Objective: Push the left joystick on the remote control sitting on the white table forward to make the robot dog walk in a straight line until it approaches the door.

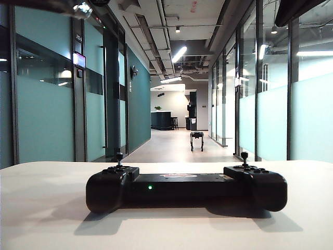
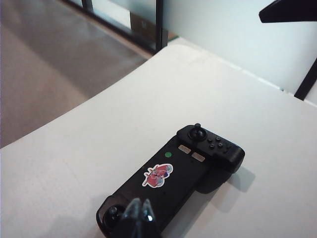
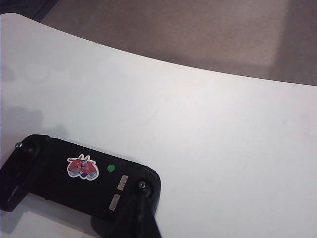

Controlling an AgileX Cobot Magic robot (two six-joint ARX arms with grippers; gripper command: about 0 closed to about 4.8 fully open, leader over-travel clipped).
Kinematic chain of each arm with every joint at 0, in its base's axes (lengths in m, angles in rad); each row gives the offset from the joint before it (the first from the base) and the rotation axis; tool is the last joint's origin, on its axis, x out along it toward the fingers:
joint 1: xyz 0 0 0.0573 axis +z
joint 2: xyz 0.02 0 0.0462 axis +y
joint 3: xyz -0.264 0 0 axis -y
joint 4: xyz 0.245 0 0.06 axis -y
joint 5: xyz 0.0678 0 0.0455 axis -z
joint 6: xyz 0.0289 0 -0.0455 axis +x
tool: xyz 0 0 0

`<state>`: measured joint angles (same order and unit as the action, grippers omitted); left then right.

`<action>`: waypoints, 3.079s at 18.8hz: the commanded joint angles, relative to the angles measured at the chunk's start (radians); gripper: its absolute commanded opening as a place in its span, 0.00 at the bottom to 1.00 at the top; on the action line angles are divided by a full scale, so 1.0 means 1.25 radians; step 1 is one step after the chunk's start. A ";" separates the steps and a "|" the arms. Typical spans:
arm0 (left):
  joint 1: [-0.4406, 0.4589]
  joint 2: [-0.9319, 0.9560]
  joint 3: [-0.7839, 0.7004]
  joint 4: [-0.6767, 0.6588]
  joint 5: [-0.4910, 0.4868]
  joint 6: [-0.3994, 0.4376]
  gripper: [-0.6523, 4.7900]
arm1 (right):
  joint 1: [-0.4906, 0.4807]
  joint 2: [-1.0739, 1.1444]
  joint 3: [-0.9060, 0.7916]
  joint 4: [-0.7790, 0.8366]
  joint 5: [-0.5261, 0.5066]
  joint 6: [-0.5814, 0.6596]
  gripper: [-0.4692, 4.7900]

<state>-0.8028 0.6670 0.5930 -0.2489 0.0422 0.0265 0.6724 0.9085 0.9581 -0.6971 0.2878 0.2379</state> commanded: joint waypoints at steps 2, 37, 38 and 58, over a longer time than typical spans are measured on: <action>0.000 -0.072 -0.066 0.084 0.002 -0.001 0.11 | 0.001 -0.003 0.004 0.014 0.004 -0.003 0.09; 0.629 -0.530 -0.398 0.182 0.012 -0.027 0.11 | 0.001 -0.002 0.004 0.017 0.004 -0.003 0.09; 0.629 -0.530 -0.407 0.190 0.000 -0.027 0.11 | 0.001 -0.002 0.003 0.017 0.004 -0.003 0.09; 0.591 -0.530 -0.469 0.230 -0.060 0.000 0.11 | 0.001 -0.002 0.003 0.017 0.005 -0.003 0.09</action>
<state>-0.0647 0.0036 0.0040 0.0315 -0.0486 0.0265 0.6724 0.9089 0.9577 -0.6941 0.2878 0.2375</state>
